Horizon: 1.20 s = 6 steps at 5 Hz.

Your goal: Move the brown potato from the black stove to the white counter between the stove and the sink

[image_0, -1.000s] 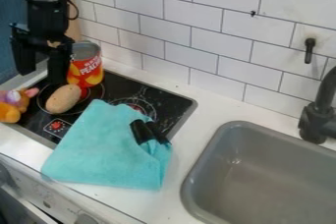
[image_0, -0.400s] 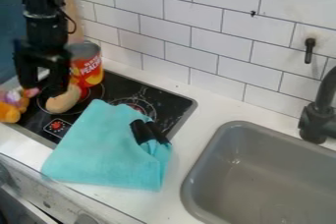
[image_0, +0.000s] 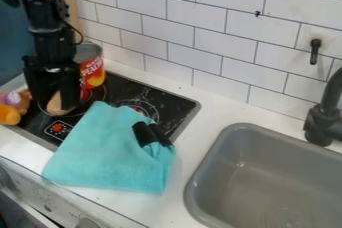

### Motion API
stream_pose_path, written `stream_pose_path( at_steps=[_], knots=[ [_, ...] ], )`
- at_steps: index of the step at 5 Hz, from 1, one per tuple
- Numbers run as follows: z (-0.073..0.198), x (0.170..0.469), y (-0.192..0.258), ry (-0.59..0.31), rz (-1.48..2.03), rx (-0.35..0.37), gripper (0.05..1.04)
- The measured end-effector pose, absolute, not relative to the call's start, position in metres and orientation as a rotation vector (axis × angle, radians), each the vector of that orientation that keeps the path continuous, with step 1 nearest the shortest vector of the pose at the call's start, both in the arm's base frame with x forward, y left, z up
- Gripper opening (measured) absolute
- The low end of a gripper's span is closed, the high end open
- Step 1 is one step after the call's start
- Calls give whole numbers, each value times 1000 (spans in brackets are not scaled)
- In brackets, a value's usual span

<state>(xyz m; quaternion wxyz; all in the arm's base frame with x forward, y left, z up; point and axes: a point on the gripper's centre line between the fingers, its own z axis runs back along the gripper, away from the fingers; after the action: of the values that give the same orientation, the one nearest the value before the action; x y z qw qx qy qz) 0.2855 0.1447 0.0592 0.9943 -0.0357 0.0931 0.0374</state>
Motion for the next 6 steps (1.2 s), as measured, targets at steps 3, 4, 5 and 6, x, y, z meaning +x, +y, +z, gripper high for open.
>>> stream_pose_path(
  at_steps=[3,4,5,6],
  knots=[
    [33,284,157,281,169,-11,949],
    [33,285,156,279,174,-14,671],
    [36,288,152,256,179,-40,462],
    [72,294,145,163,187,-33,363]
  ],
)
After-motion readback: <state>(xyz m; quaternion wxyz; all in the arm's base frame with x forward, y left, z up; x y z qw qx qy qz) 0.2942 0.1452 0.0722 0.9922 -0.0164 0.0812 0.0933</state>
